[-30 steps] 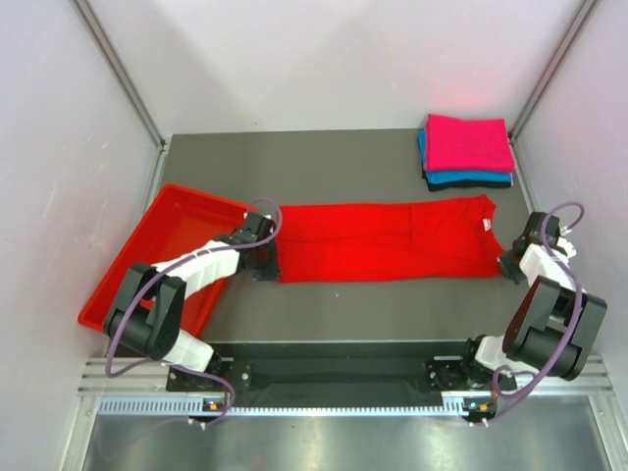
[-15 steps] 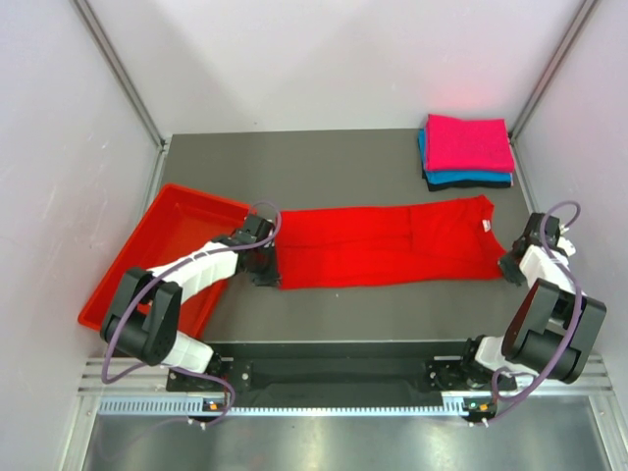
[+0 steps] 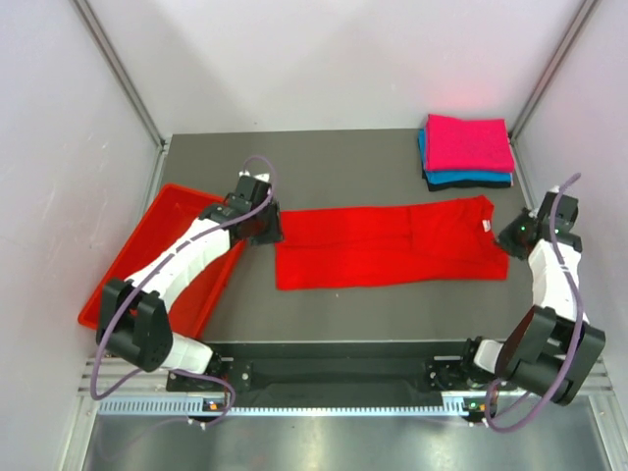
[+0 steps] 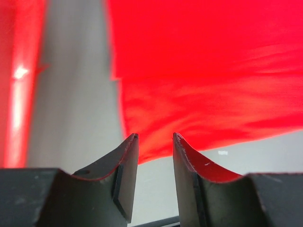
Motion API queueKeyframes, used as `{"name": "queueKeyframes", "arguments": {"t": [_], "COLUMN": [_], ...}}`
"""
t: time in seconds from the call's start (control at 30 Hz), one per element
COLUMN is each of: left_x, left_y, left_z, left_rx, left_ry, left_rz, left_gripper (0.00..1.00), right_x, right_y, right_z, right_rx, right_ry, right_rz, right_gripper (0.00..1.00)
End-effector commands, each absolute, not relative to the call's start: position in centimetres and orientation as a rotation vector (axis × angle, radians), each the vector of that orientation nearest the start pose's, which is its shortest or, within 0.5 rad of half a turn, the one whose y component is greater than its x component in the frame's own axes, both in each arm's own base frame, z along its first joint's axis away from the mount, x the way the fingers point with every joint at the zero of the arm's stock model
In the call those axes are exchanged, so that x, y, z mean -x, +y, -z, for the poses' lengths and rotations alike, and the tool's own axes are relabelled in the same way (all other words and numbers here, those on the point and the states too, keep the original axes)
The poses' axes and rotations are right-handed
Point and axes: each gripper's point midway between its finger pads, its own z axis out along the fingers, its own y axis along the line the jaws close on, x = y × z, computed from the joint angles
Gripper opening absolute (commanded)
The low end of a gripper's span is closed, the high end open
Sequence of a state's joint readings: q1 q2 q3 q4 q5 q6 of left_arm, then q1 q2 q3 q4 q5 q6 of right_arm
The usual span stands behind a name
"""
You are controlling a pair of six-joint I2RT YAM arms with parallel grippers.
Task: Fold and stack the t-shirts
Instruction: Fold the tshirt
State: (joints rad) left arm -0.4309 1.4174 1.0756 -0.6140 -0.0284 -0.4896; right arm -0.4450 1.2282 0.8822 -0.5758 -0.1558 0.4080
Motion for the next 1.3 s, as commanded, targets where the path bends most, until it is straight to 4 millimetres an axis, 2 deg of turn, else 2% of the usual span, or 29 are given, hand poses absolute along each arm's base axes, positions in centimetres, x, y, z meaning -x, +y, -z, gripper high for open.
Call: {"name": "queueKeyframes", "arguments": {"t": [0.0,0.03,0.07,0.1,0.2,0.23,0.27,0.3,0.4,0.5,0.7,0.83,0.93,0.97,1.0,1.1,1.2,1.27], "left_x": [-31.9,-31.8,-32.0,-31.7,-31.6,-31.6,-31.4,-31.3,-31.1,-31.1,-31.2,-31.3,-31.2,-31.2,-31.1,-30.8,-30.6,-30.5], "left_y": [-19.8,-20.7,-21.5,-22.3,-22.2,-21.9,-21.5,-21.2,-20.1,-19.8,-19.6,-19.6,-19.3,-19.2,-19.2,-19.5,-20.0,-20.2], "left_z": [-16.2,-16.3,-16.1,-16.0,-14.1,-13.4,-12.8,-12.3,-11.2,-10.6,-9.8,-10.1,-10.2,-10.3,-10.4,-11.4,-12.2,-12.5], "left_rx": [-0.034,-0.048,-0.052,-0.055,-0.028,-0.023,-0.021,-0.022,-0.006,0.006,0.015,0.009,0.004,0.004,0.003,-0.012,-0.030,-0.039], "left_ry": [2.472,2.475,2.479,2.490,2.538,2.555,2.574,2.590,2.610,2.620,2.641,2.631,2.632,2.633,2.630,2.600,2.584,2.579], "left_rz": [0.598,0.661,0.713,0.775,0.752,0.731,0.704,0.678,0.619,0.597,0.568,0.569,0.551,0.544,0.545,0.591,0.641,0.659], "left_gripper": [0.40,0.40,0.40,0.41,0.41,0.41,0.41,0.41,0.41,0.41,0.41,0.41,0.41,0.42,0.42,0.42,0.42,0.42], "right_x": [-30.8,-31.1,-31.5,-31.1,-30.3,-30.1,-29.1,-28.9,-28.0,-27.2,-27.1,-27.5,-27.9,-27.6,-27.8,-27.9,-27.2,-26.2], "right_y": [-0.1,2.6,4.2,7.4,11.5,12.0,12.6,13.2,13.3,13.3,12.0,11.3,11.0,11.1,11.1,10.9,11.6,11.8], "right_z": [-15.3,-15.5,-15.6,-15.3,-14.2,-13.7,-12.4,-12.7,-9.0,-6.4,-2.8,-3.0,-4.5,-4.9,-6.1,-7.4,-7.4,-6.2], "right_rx": [-0.544,-0.442,-0.375,-0.271,-0.124,-0.118,-0.155,-0.101,-0.147,-0.171,-0.256,-0.280,-0.274,-0.291,-0.266,-0.265,-0.233,-0.260], "right_ry": [2.220,2.218,2.199,2.232,2.259,2.254,2.267,2.220,2.297,2.358,2.428,2.449,2.438,2.452,2.428,2.430,2.403,2.431], "right_rz": [-0.714,-0.800,-0.867,-0.988,-1.166,-1.209,-1.282,-1.349,-1.383,-1.403,-1.396,-1.340,-1.300,-1.308,-1.294,-1.256,-1.338,-1.354], "right_gripper": [0.00,0.00,0.00,0.00,0.00,0.00,0.00,0.00,0.00,0.00,0.00,0.00,0.00,0.00,0.00,0.00,0.00,0.00]}}
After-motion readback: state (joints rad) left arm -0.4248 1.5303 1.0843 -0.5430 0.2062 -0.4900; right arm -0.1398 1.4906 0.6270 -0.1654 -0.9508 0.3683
